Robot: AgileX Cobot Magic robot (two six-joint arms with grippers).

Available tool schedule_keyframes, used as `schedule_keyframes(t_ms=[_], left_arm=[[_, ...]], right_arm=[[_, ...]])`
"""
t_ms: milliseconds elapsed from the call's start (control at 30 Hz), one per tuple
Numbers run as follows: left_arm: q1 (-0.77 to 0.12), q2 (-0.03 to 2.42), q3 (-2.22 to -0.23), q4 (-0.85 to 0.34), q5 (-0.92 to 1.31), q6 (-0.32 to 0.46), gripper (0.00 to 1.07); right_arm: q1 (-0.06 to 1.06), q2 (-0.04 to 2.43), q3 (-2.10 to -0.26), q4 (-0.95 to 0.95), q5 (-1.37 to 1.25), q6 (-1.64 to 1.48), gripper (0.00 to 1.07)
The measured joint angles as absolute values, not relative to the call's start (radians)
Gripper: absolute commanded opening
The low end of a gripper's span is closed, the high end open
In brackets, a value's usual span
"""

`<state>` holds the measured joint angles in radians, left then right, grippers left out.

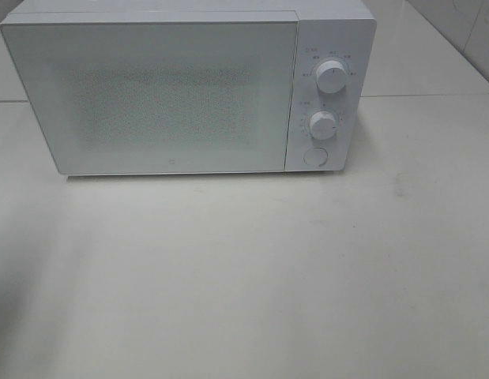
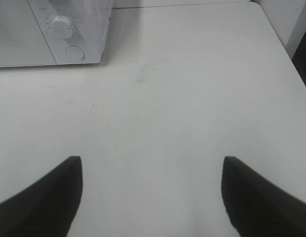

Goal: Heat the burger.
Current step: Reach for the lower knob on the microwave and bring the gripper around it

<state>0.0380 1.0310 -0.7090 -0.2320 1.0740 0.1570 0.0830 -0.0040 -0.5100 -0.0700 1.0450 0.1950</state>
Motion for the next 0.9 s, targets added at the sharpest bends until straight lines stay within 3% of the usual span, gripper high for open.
schedule_keyframes(t_ms=[900], left_arm=[[0.038,0.256,-0.505,-0.159,1.056,0.157,1.01]], right_arm=[[0.083,-0.004,-0.51,-0.07,1.045,0.195,0.75]])
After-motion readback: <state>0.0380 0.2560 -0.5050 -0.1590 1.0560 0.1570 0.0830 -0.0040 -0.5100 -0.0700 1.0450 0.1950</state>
